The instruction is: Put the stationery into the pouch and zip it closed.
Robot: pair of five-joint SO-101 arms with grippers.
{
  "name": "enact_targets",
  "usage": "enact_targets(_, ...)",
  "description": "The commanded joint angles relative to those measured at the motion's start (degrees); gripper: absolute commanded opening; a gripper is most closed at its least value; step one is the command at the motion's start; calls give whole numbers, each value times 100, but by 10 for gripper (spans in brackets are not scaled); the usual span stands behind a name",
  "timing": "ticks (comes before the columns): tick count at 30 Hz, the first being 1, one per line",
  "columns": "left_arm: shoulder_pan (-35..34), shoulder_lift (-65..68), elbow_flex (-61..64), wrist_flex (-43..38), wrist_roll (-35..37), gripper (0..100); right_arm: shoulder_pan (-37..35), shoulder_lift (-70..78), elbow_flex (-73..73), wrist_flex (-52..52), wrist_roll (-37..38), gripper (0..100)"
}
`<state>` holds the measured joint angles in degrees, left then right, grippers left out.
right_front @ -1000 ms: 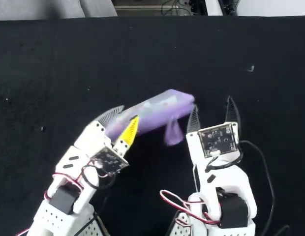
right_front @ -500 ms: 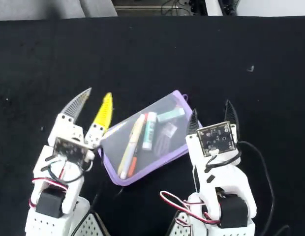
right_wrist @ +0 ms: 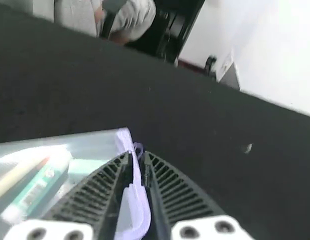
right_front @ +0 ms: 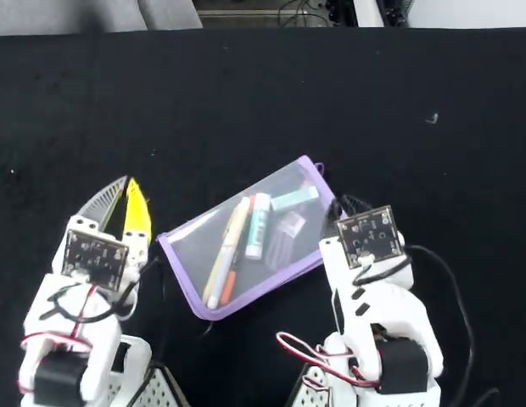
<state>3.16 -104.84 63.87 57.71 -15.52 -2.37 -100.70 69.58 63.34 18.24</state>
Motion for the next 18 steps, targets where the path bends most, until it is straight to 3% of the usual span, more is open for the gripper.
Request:
enact_targets(1,-66,18,-637,949,18,30,-53,-75,-541,457,0,25)
enact_targets(11,-101,9,-567,2338,53,30,-79,-84,-523,976,-18,15)
enact_targets(18,-1640,9,629,1732,53,30,-53,-84,-303,1292,-26,15)
